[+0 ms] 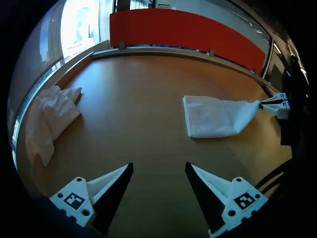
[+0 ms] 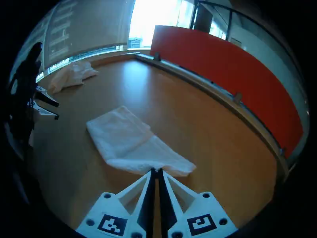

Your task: Fold towel

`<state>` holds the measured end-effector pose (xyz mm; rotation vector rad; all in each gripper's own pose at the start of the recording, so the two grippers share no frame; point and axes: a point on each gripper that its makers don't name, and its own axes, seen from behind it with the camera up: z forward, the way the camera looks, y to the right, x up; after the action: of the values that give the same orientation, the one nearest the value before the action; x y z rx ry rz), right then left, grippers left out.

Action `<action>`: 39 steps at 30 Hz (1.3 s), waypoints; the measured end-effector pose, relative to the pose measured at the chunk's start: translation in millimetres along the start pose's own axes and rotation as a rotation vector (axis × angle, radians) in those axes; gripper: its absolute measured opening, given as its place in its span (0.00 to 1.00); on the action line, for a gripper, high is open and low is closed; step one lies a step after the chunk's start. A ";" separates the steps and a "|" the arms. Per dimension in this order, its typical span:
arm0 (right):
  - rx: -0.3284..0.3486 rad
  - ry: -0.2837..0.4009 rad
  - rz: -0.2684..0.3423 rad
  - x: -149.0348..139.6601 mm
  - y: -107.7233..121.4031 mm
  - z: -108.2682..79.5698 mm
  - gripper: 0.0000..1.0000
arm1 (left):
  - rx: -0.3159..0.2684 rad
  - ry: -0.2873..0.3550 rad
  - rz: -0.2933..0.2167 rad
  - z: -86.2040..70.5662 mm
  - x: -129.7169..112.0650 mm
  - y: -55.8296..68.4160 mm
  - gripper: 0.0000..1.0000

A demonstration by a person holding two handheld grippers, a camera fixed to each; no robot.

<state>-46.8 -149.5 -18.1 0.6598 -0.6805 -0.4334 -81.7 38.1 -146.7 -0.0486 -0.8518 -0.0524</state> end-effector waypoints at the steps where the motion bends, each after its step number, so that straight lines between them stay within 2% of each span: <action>1: 0.002 0.004 -0.010 5.2 -0.8 0.5 0.06 | 0.001 0.001 -0.002 -1.3 -0.5 -0.4 0.97; 12: 0.034 0.052 -0.084 50.2 -13.4 6.1 0.06 | 0.004 0.003 -0.040 -10.7 -9.8 -1.3 0.97; 26: 0.067 0.059 -0.148 69.9 -26.5 12.0 0.06 | 0.012 0.020 -0.072 -21.8 -14.2 -7.6 0.97; 32: 0.118 0.060 -0.217 86.9 -45.9 25.9 0.06 | 0.024 0.035 -0.096 -32.6 -15.5 -12.2 0.97; 39: 0.212 0.029 -0.308 95.4 -85.1 55.2 0.06 | 0.038 0.065 -0.125 -47.7 -14.3 -16.0 0.97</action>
<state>-31.1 -287.0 -2.2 0.9764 -0.6027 -0.6398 -56.4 19.5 -188.5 0.0419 -0.7898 -0.1548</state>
